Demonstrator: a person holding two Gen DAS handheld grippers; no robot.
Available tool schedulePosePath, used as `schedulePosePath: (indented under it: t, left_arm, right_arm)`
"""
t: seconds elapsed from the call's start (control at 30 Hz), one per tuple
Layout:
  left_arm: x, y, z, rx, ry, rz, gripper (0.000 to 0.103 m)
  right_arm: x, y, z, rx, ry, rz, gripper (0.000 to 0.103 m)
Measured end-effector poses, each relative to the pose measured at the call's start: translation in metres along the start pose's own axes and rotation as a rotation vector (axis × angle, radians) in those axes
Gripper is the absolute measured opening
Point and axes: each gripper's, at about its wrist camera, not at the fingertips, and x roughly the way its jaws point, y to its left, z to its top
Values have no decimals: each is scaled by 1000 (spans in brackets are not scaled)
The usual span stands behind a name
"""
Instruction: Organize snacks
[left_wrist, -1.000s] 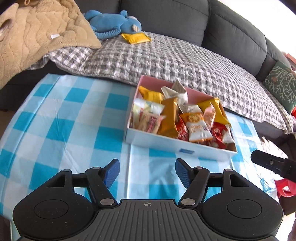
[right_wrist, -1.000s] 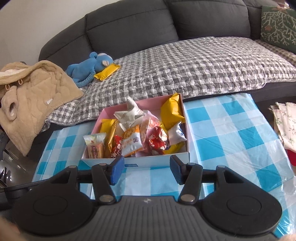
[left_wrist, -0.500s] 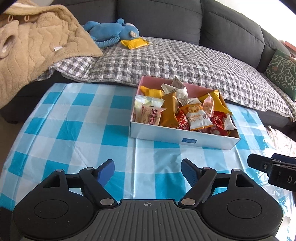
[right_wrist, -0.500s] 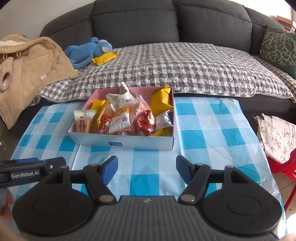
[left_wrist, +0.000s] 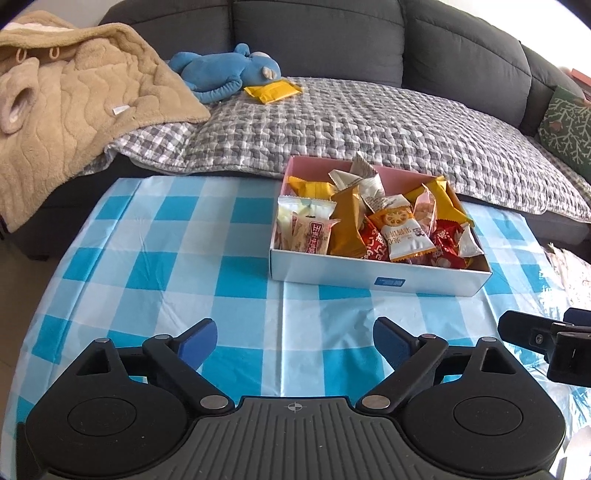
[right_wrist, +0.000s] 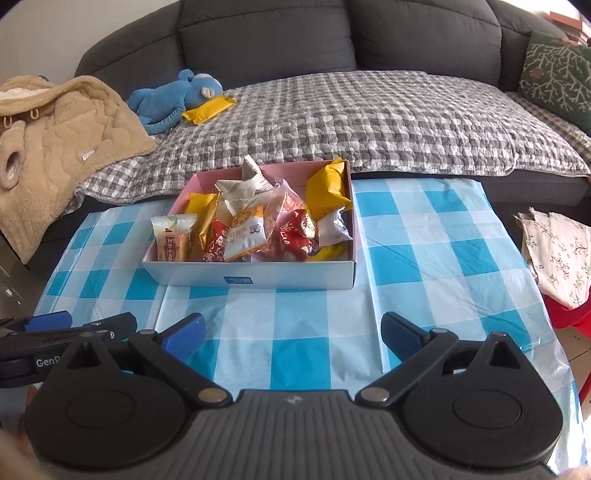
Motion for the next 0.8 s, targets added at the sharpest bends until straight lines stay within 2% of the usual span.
schedulePosePath:
  t: [0.27,0.8]
  left_arm:
    - [0,-7,-2,53,1,34,97]
    - [2,-16,-3,83,21,21,97]
  right_arm:
    - [2,-1,0,-2,7,1,103]
    - [3,-1,1,-11,15,2,103]
